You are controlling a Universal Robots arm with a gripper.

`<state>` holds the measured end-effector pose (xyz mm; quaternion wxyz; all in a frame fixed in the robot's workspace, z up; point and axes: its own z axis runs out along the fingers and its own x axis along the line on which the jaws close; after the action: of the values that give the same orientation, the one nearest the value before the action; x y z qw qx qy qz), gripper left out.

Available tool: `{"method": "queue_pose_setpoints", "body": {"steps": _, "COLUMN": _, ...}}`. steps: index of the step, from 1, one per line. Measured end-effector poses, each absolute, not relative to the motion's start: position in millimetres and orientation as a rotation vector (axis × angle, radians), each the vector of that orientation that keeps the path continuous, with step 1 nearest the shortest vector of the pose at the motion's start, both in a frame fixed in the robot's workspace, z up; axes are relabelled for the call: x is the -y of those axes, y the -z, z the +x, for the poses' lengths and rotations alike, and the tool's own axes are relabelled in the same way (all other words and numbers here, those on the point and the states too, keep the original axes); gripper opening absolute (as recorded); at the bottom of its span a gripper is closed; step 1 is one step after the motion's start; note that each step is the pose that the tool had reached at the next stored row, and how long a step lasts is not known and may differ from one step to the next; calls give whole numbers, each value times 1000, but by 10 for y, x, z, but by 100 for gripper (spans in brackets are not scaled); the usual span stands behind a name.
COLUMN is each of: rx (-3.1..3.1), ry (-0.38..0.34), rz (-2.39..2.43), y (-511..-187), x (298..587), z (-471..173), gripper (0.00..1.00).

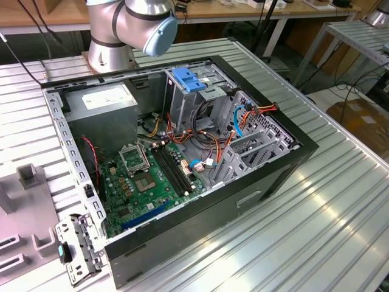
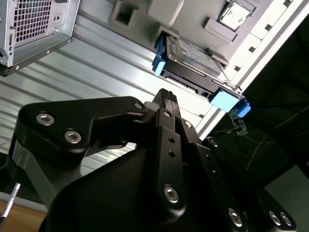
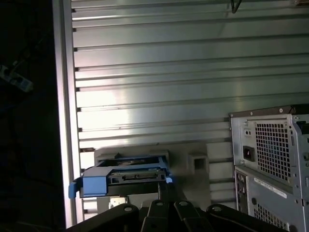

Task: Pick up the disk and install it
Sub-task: 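Reach for the disk, then pick up the disk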

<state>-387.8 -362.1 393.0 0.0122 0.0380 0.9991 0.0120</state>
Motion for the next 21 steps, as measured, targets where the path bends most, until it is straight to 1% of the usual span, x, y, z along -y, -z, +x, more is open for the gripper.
{"method": "queue_pose_setpoints", "body": {"steps": 4, "rx": -3138, "ry": -36, "rz": 120, "y": -3926, "x": 3647, "z": -3951, "gripper": 11}}
{"method": "queue_pose_setpoints", "body": {"steps": 8, "rx": -3138, "ry": -36, "rz": 120, "y": -3924, "x": 3691, "z": -4220, "gripper": 11}}
{"method": "queue_pose_setpoints", "body": {"steps": 15, "rx": -3138, "ry": -36, "rz": 120, "y": -3920, "x": 3753, "z": -4501, "gripper": 11}}
{"method": "queue_pose_setpoints", "body": {"steps": 21, "rx": -3138, "ry": -36, "rz": 120, "y": -3921, "x": 3753, "z": -4524, "gripper": 11}}
